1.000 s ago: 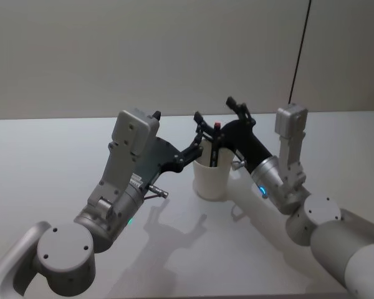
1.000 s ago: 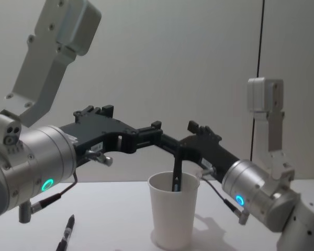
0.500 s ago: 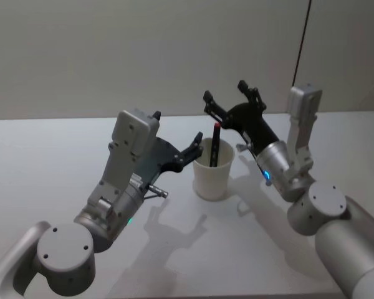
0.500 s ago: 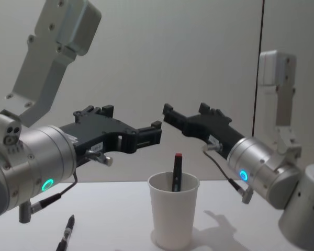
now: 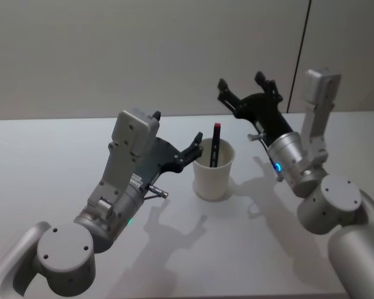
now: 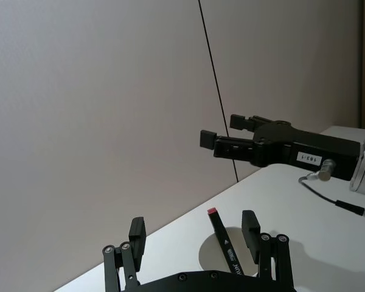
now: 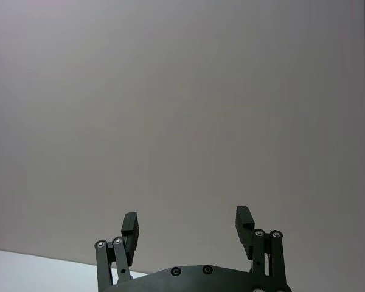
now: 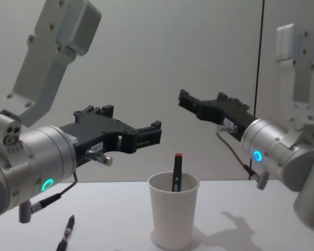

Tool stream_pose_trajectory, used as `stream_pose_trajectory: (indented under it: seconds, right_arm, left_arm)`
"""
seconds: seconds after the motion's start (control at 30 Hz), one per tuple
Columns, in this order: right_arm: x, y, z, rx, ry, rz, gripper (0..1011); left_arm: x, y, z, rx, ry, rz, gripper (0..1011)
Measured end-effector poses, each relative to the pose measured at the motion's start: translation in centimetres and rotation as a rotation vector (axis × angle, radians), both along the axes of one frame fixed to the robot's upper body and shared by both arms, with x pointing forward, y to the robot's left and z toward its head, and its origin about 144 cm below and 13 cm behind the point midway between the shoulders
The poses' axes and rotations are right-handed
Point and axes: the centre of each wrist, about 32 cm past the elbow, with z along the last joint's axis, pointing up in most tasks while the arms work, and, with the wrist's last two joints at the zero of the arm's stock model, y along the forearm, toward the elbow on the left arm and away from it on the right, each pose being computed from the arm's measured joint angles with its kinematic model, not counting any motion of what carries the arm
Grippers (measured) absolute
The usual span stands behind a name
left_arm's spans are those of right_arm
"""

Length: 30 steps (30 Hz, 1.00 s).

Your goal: Place the pen into the pen holder.

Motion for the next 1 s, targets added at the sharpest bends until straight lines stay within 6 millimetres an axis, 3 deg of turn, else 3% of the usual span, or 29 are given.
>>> stream_pose_trajectory:
  seconds: [1.0]
  right_arm:
    - [-5.2,-5.0,1.0,0.032,0.137,-0.198,1001]
  left_arm:
    - [0.0,0.0,0.0,0.000,0.000,0.000,1004]
